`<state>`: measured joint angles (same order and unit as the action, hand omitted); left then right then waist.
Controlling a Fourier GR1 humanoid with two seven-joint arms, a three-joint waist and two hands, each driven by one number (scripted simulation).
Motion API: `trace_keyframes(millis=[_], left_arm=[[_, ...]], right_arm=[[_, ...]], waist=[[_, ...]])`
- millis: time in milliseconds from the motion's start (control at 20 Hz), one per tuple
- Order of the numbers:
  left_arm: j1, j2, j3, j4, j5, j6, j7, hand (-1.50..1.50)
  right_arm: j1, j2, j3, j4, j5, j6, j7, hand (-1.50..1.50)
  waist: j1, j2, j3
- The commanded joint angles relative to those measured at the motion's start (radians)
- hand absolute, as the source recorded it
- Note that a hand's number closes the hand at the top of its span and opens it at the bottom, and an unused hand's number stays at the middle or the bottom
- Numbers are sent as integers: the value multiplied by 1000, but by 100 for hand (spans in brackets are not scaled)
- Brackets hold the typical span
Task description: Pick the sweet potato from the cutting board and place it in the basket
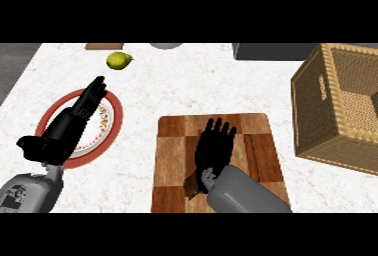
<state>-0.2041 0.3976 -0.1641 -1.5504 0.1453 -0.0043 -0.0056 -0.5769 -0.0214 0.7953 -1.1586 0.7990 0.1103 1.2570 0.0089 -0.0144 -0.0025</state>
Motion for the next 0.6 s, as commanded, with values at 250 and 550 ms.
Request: trace_keyframes(millis=[250,550], left_arm=[[17,-1,20,5,-1,-15,-14,0],[37,-9,22,8,-2,-35,-47,0]], right_arm=[[60,20,2,4,-18,25,231,-150],[102,20,84,36,-59,0,216,150]], waist=[[2,10,1],[13,14,2]])
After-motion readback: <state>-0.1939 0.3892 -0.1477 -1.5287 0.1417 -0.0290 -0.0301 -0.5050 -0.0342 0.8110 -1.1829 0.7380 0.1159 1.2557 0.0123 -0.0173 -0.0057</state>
